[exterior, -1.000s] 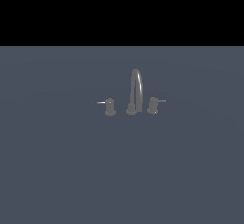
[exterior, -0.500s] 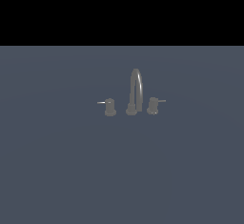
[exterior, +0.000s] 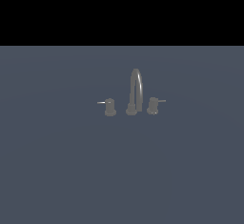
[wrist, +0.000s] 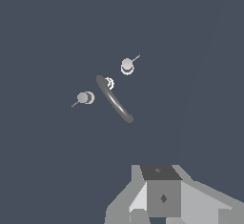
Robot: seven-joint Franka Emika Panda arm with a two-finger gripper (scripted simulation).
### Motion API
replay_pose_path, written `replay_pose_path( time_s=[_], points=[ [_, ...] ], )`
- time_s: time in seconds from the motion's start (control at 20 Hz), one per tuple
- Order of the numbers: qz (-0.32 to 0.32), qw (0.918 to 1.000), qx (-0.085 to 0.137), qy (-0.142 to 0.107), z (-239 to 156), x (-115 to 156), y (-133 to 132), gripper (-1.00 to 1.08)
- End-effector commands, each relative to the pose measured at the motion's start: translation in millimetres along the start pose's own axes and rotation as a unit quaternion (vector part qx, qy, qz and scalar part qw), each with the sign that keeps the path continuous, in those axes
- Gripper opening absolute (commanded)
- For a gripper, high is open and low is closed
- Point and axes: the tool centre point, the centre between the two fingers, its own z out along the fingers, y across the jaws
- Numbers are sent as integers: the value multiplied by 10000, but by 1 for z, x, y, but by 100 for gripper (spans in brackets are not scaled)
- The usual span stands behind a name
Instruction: Turn on the faucet by rotating a designated handle.
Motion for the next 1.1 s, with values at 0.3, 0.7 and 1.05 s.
replay_pose_path(
  time_s=[0.3, 0.7, 1.05],
  points=[
    [999, 9950, 14, -4, 52, 64, -15, -100],
    [1925, 9813, -7, 12, 114, 118, -22, -100],
    [2715, 9624, -45, 47, 176, 160, -22, -100]
  ],
)
